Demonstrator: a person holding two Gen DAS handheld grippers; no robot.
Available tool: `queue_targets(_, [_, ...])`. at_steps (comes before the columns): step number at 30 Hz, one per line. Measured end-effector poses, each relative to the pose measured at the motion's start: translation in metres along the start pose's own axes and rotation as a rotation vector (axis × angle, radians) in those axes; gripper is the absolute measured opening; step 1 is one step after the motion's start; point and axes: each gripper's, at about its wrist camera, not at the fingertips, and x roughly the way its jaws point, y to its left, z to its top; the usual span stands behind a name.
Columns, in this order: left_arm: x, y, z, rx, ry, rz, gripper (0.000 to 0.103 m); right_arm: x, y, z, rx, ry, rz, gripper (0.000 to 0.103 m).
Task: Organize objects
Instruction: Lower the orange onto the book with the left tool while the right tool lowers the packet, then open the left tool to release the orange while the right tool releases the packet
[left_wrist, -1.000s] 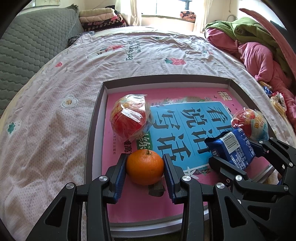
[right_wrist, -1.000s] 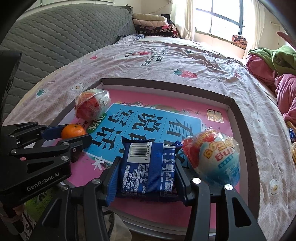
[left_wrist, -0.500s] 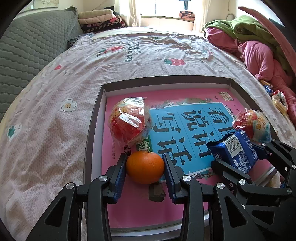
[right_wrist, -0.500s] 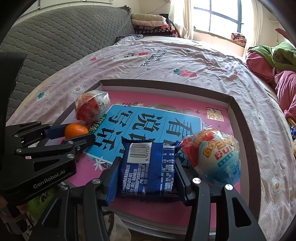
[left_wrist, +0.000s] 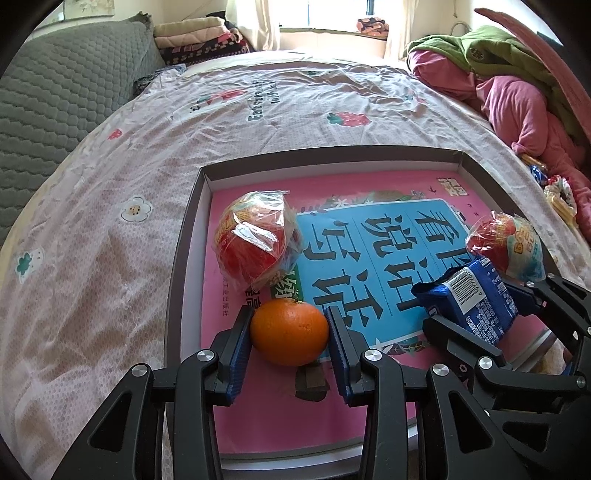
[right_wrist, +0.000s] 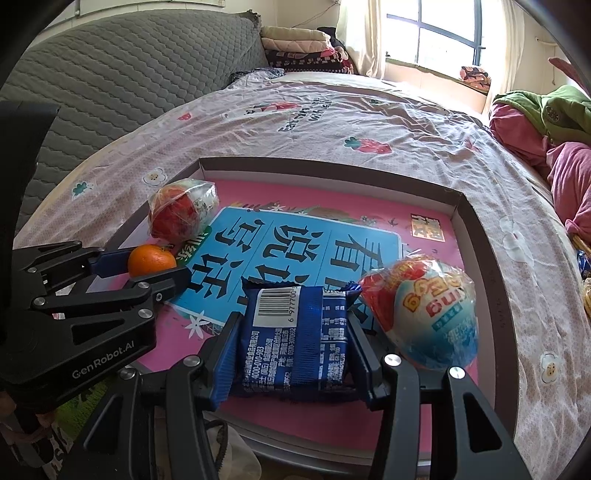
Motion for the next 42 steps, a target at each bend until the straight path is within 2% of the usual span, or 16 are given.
queue_targets(10, [-0.003,0.000,0.000,-0.004,0.001,-0.004,0.042,-0.005,0.000,0.002,-0.005,-0.015,-0.013,0.053])
queue_targets(12, [-0.005,0.000,0.000,-0.006,-0.005,-0.005,0.045,-0.005,0.000,0.002,-0.005,-0.013,-0.013,0.053])
queue_targets(14, [-0.007,0.000,0.001,-0.008,-0.010,-0.001,0.052,-0.005,0.001,0.002,-0.005,-0.015,-0.015,0.053])
queue_targets(24, [-0.012,0.001,0.001,-0.013,-0.017,-0.004,0.059,-0.006,0.000,0.002,-0.009,-0.016,-0.024,0.053])
queue_targets(42, [-0.026,0.006,0.002,-0.026,-0.028,-0.022,0.060,-0.013,-0.001,0.003,-0.017,-0.038,-0.048,0.053])
